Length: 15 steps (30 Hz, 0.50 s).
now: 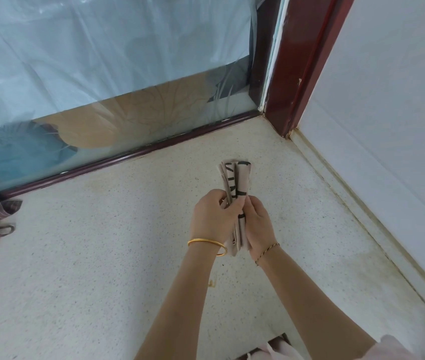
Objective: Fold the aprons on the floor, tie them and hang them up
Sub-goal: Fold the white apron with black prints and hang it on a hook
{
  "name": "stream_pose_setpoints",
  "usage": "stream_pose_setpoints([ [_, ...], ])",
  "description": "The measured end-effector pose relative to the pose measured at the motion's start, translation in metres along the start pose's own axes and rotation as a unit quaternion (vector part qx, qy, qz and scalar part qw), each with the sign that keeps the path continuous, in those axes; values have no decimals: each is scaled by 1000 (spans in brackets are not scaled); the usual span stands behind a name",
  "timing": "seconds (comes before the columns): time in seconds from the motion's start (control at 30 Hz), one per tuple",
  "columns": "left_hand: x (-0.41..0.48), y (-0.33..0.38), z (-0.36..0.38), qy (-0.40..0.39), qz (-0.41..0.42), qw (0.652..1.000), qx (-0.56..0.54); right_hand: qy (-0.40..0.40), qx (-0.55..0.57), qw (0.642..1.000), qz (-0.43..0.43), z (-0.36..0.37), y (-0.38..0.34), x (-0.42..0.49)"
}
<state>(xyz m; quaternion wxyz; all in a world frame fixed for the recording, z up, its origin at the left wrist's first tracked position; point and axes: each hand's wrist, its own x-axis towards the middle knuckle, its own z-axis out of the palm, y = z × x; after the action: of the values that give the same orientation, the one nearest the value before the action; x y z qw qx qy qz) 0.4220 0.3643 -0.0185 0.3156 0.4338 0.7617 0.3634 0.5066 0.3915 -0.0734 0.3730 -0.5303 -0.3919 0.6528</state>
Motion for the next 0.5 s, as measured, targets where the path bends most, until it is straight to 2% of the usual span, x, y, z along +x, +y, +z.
stream_pose_setpoints([
  [0.1, 5, -3, -8, -5, -32, 990, -134, -28, 65, 997, 34, -7, -1, 0],
  [0.27, 11, -16, -11, 68, -21, 994, -79, -92, 157, 982, 53, -10, -7, -7],
  [0.43, 16, -17, -6, 5, -17, 999, -27, -110, 116, 987, 37, -4, -5, -6],
  [0.5, 18, -19, -4, -30, -43, 990, -134, -123, 100, 987, 32, -3, -4, -5],
])
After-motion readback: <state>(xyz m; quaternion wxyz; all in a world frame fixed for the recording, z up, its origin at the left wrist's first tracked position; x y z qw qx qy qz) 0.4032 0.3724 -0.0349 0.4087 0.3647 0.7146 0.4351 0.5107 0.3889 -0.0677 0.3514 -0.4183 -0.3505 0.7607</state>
